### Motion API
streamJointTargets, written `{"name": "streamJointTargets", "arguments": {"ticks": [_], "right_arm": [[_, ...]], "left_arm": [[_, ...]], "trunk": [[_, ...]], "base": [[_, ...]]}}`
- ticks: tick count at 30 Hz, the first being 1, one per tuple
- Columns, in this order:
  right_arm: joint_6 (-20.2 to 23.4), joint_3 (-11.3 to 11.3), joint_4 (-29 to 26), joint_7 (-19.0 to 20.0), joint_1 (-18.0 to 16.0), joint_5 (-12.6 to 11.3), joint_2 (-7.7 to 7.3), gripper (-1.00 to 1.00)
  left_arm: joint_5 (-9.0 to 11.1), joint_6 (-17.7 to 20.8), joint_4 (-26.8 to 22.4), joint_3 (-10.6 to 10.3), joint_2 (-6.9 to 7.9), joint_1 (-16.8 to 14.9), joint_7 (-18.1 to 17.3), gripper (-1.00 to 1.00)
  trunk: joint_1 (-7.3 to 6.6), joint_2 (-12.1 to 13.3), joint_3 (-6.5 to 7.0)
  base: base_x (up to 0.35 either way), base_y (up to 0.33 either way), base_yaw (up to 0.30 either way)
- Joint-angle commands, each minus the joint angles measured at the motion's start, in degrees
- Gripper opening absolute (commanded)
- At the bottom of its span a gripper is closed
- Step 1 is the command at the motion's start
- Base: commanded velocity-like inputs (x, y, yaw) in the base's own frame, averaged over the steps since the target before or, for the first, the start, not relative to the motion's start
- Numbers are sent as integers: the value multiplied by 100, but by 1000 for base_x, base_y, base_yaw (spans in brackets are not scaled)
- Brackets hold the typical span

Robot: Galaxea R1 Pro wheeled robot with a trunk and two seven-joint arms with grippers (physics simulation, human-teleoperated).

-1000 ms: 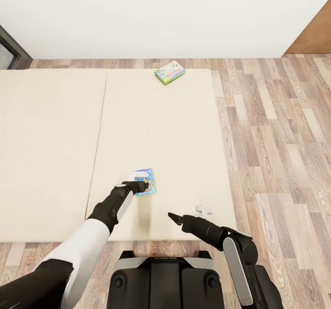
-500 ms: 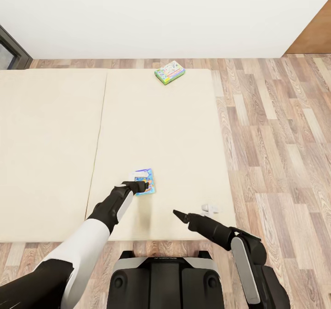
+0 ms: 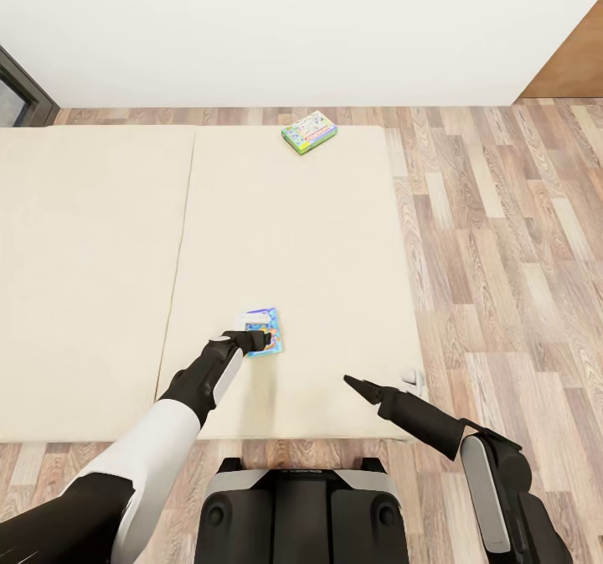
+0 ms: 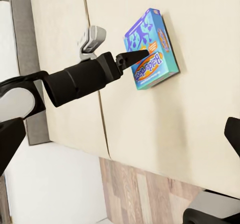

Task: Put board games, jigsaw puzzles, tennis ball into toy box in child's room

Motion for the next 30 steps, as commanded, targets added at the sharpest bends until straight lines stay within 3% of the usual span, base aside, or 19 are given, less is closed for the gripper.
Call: {"name": "streamJointTargets", "arguments": {"ticks": [1,30], "right_arm": [[28,-15,-2,31,-3,3,5,100],[21,-4,-2,30,-2,6,10,100]], "left_arm": [[60,27,-9,-33,4,-1,52,100],[59,23,-9,-59,-24,-1,59,100]], "trunk": [[2,-6,-4],[2,-6,-4]], "base": [[0,0,0],[0,-12,0]]}}
